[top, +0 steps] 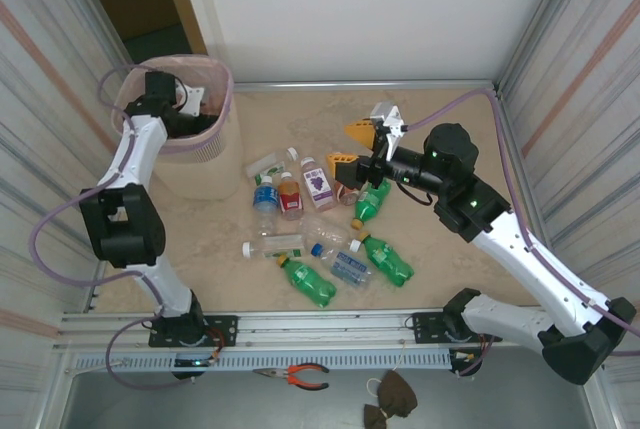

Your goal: Put the plastic bottles in the bin

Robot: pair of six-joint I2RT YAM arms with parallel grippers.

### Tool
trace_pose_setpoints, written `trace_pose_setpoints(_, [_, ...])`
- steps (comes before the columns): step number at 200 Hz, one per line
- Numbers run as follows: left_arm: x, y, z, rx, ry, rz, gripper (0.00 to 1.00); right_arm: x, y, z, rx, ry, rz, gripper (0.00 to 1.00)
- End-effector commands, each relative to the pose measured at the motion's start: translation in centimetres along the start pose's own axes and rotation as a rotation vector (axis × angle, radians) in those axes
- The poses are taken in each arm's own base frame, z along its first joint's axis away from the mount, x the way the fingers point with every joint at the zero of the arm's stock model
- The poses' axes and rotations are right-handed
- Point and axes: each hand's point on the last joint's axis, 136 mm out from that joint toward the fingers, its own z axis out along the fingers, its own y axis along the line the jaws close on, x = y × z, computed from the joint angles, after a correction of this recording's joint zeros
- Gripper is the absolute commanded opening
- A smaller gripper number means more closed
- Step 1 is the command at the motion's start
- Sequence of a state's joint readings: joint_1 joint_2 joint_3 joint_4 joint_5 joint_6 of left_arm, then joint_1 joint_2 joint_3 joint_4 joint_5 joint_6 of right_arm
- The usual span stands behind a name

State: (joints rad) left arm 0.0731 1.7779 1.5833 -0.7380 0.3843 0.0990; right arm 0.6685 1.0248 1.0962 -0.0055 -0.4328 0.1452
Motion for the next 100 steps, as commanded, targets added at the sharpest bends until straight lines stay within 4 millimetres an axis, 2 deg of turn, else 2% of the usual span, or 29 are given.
trace_pose_setpoints(1, [1.7,0.8,2.5,0.035,0.099,-0.026,0.61,-0.4,0.4,-0.7,0.010,-0.017,-0.028,0.78])
trace_pose_setpoints(22, [2.3,1.1,3.3,0.041,0.144,-0.044,0.67,-0.3,0.3,-0.7,0.015,-0.013,-0.027,0.78])
trace_pose_setpoints(40, [2.2,1.0,3.3,0.046,0.145,-0.048,0.71,-0.3,0.2,-0.7,0.021,-0.013,-0.026,0.78])
trace_pose_setpoints(100, [-0.7,-0.3,-0.2,0.043,0.029,-0.023,0.83,-0.8,-0.1,-0.8,0.042,-0.013,-0.023,0.79])
